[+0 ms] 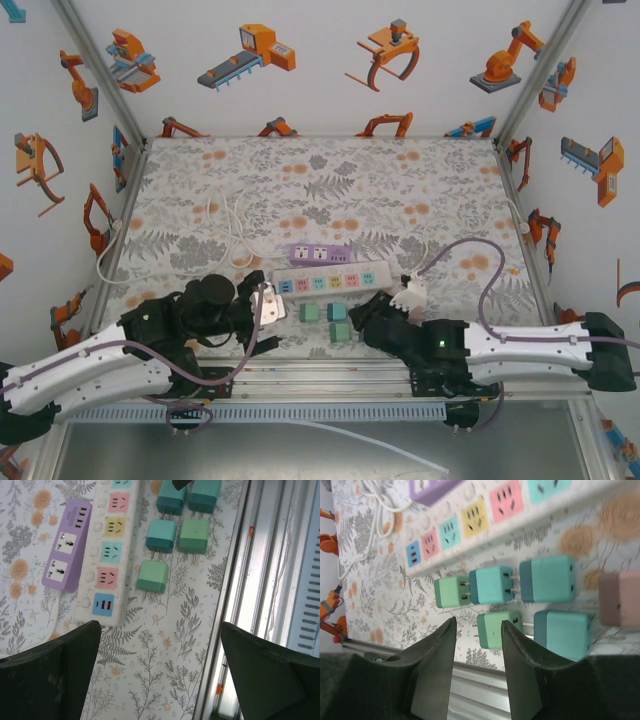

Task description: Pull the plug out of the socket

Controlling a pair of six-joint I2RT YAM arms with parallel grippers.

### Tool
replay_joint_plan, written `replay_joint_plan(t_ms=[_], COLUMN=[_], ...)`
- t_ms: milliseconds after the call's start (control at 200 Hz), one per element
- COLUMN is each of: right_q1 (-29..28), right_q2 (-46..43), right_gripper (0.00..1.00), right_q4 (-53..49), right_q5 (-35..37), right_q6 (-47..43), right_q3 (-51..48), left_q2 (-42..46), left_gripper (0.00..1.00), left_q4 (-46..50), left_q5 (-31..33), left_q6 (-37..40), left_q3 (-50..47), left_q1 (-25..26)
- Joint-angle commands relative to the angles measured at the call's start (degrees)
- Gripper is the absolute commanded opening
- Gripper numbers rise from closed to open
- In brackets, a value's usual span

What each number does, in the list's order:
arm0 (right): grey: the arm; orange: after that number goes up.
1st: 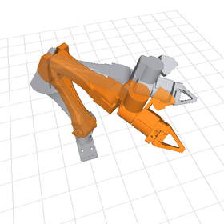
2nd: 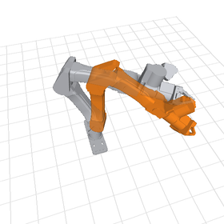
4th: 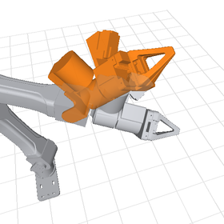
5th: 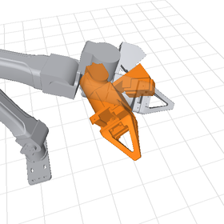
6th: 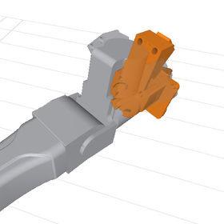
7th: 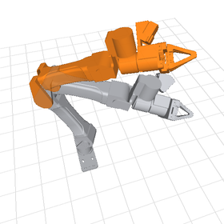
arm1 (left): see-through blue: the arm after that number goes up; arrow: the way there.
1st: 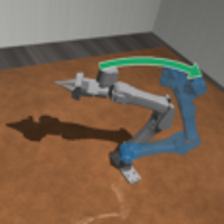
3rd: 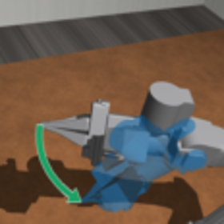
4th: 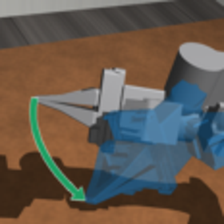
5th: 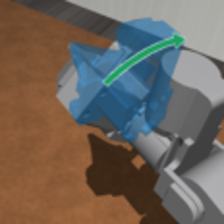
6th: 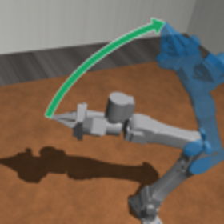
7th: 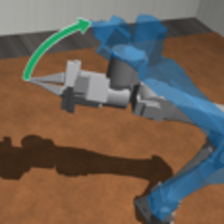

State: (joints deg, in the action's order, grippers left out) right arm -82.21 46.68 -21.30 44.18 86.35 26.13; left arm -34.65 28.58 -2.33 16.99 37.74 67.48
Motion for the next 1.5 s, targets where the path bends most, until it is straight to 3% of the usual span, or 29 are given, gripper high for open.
replay_joint_plan(t_ms=[0,230,446,601,801,991,1111,1277,1497], right_q1=[0.2,7.0,26.6,40.8,61.3,71.2,75.9,78.0,78.9], right_q2=[-3.7,-11.5,-20.7,-24.2,-17.7,-6.2,6.1,22.2,40.0], right_gripper=[0.42,0.62,0.77,0.92,0.97,0.98,0.98,0.98,0.97], right_q4=[-5.7,-7.0,-4.5,1.4,9.9,30.9,47.4,59.1,81.8], right_q5=[12.5,21.6,15.2,9.6,-5.7,-12.2,-15.7,-20.1,-26.3], right_q6=[-17.2,-40.8,-60.3,-70.6,-74.7,-80.3,-80.3,-82.9,-84.0], right_q3=[4.2,6.1,3.6,0.0,-3.5,-10.2,-13.4,-9.8,-10.1], left_q2=[2.2,3.8,6.9,10.9,11.9,3.0,-7.3,-23.8,-38.5], left_gripper=[0.97,0.97,0.97,0.97,0.97,0.97,0.97,0.97,0.97], left_q4=[-5.2,-9.0,-14.0,-20.0,-25.9,-34.8,-47.6,-61.8,-73.2], left_q5=[5.0,21.8,39.3,47.5,45.1,40.4,36.0,25.1,17.4], left_q6=[-3.6,-9.3,-9.8,-10.3,-12.3,-13.8,-15.7,-17.1,-16.7], left_q3=[-1.6,-3.5,-7.3,-11.7,-16.5,-21.1,-24.9,-25.1,-20.9], left_q1=[0.2,0.1,-1.5,-10.2,-27.6,-40.1,-46.7,-56.4,-62.2])
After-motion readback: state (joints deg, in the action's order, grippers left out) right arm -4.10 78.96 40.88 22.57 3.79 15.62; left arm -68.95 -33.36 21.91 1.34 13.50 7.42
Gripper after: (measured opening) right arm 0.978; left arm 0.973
